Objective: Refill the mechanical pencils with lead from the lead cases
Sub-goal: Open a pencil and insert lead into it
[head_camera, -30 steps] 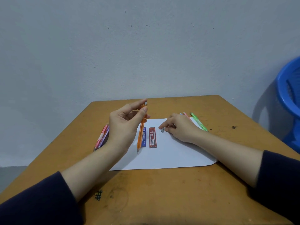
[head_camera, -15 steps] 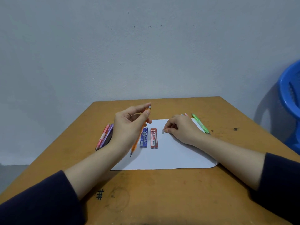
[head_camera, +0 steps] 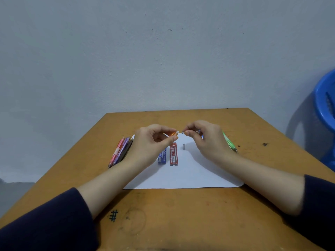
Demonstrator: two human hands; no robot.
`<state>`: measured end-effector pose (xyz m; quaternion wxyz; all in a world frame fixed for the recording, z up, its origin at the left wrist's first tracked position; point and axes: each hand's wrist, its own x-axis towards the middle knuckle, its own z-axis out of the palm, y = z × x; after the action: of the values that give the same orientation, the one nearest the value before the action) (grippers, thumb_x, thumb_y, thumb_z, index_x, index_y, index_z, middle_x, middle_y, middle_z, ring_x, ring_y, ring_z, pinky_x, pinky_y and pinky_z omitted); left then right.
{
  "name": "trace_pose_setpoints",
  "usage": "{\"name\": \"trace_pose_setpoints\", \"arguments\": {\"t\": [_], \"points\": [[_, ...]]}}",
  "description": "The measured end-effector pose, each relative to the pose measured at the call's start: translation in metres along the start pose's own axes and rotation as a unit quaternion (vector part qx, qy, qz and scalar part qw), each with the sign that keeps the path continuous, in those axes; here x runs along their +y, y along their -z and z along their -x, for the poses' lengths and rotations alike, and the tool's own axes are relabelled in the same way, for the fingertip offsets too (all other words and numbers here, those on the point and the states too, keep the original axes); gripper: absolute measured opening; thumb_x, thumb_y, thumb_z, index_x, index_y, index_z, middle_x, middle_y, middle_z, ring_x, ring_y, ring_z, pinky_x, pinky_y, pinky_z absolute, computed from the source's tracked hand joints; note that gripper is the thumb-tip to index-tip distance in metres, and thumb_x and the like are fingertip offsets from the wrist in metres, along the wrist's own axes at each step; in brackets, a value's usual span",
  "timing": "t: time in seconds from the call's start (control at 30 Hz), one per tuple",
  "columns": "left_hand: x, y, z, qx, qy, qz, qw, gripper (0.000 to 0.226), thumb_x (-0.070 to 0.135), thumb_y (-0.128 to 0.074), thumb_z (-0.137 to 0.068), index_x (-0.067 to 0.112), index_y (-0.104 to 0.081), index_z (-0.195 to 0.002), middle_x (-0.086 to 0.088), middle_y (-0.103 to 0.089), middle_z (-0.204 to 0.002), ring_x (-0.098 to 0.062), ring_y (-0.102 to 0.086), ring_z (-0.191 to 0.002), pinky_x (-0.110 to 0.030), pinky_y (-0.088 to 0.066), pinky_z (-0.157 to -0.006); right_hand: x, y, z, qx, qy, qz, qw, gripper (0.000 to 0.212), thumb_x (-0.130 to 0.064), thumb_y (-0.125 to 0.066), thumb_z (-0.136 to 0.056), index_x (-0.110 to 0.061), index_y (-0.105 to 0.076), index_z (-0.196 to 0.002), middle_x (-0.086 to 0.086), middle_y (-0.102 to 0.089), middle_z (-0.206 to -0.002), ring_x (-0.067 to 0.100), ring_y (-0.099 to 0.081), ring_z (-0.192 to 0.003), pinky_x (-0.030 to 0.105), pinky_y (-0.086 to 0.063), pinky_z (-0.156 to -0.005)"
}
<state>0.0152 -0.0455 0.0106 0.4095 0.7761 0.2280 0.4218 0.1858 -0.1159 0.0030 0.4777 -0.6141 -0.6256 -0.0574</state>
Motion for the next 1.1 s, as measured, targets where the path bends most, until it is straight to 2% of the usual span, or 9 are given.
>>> {"name": "trace_pose_setpoints", "arguments": {"t": [0.27, 0.37, 0.47, 0.57, 0.67, 0.87, 0.93, 1.1], "points": [[-0.0018, -0.0012, 0.0005, -0.007, -0.054, -0.026, 0.998, 0.024, 0.009, -0.077, -0.077, 0.030, -0.071, -0.086, 0.005, -0.071, -0.083, -0.015, -0.067, -0.072, -0.031, -0.057, -0.071, -0.0024, 0.0013, 0.0009, 0.006, 0.013, -0.025, 1.000, 0.014, -0.004, -0.064, -0.086, -0.015, -0.072, -0.085, -0.019, -0.062, -0.075, -0.009, -0.055, -0.077, 0.005, -0.036, -0.068], [-0.0027, -0.0005, 0.0004, -0.007, -0.081, -0.034, 0.996, 0.025, 0.008, -0.077, -0.077, 0.030, -0.071, -0.087, 0.008, -0.069, -0.083, -0.010, -0.065, -0.069, -0.028, -0.056, -0.068, -0.0029, 0.0019, 0.0013, 0.009, 0.016, -0.029, 0.999, 0.014, -0.004, -0.064, -0.086, -0.015, -0.072, -0.085, -0.023, -0.060, -0.073, -0.008, -0.055, -0.076, 0.006, -0.038, -0.068], [-0.0021, -0.0006, -0.0003, -0.008, -0.114, -0.060, 0.992, 0.022, 0.009, -0.077, -0.077, 0.026, -0.072, -0.090, 0.009, -0.067, -0.085, -0.005, -0.063, -0.068, -0.019, -0.050, -0.064, -0.0032, 0.0026, 0.0021, 0.008, 0.018, -0.036, 0.999, 0.014, -0.003, -0.063, -0.087, -0.015, -0.071, -0.085, -0.024, -0.059, -0.072, -0.007, -0.056, -0.075, 0.007, -0.040, -0.068], [-0.0021, -0.0008, -0.0006, 0.004, -0.135, -0.078, 0.988, 0.020, 0.009, -0.077, -0.077, 0.024, -0.072, -0.089, 0.009, -0.066, -0.085, -0.004, -0.063, -0.068, -0.020, -0.051, -0.064, -0.0033, 0.0029, 0.0023, 0.008, 0.033, -0.029, 0.999, 0.012, -0.003, -0.063, -0.086, -0.012, -0.072, -0.086, -0.024, -0.059, -0.073, -0.010, -0.055, -0.075, 0.005, -0.039, -0.069], [-0.0041, -0.0002, -0.0010, 0.014, -0.170, -0.108, 0.979, 0.017, 0.010, -0.077, -0.077, 0.020, -0.074, -0.091, 0.009, -0.065, -0.084, -0.006, -0.062, -0.071, -0.016, -0.048, -0.064, -0.0023, 0.0020, 0.0027, 0.016, 0.055, -0.015, 0.998, 0.010, -0.005, -0.063, -0.085, -0.011, -0.072, -0.086, -0.015, -0.061, -0.076, -0.005, -0.054, -0.076, 0.005, -0.039, -0.069], [-0.0054, 0.0004, -0.0021, 0.020, -0.193, -0.120, 0.974, 0.017, 0.010, -0.077, -0.077, 0.016, -0.074, -0.092, 0.003, -0.066, -0.084, -0.009, -0.061, -0.073, -0.012, -0.046, -0.064, -0.0022, 0.0010, 0.0021, 0.036, 0.080, -0.011, 0.996, 0.010, -0.007, -0.062, -0.085, -0.009, -0.071, -0.086, -0.015, -0.060, -0.076, 0.001, -0.053, -0.076, 0.005, -0.038, -0.068], [-0.0060, 0.0003, -0.0022, 0.023, -0.202, -0.120, 0.972, 0.018, 0.010, -0.076, -0.076, 0.017, -0.074, -0.092, 0.003, -0.066, -0.083, -0.009, -0.061, -0.073, -0.010, -0.045, -0.064, -0.0019, 0.0003, 0.0022, 0.034, 0.085, -0.012, 0.996, 0.010, -0.008, -0.061, -0.084, -0.009, -0.071, -0.086, -0.013, -0.062, -0.077, 0.001, -0.053, -0.077, 0.008, -0.040, -0.068], [-0.0072, 0.0011, -0.0028, 0.019, -0.214, -0.133, 0.967, 0.013, 0.008, -0.077, -0.074, 0.011, -0.075, -0.086, 0.002, -0.066, -0.082, -0.008, -0.060, -0.073, -0.009, -0.043, -0.064, 0.0030, -0.0010, 0.0018, 0.033, 0.113, 0.024, 0.993, 0.010, -0.012, -0.060, -0.084, -0.012, -0.070, -0.083, -0.005, -0.068, -0.079, 0.006, -0.055, -0.076, 0.024, -0.042, -0.066]]}}
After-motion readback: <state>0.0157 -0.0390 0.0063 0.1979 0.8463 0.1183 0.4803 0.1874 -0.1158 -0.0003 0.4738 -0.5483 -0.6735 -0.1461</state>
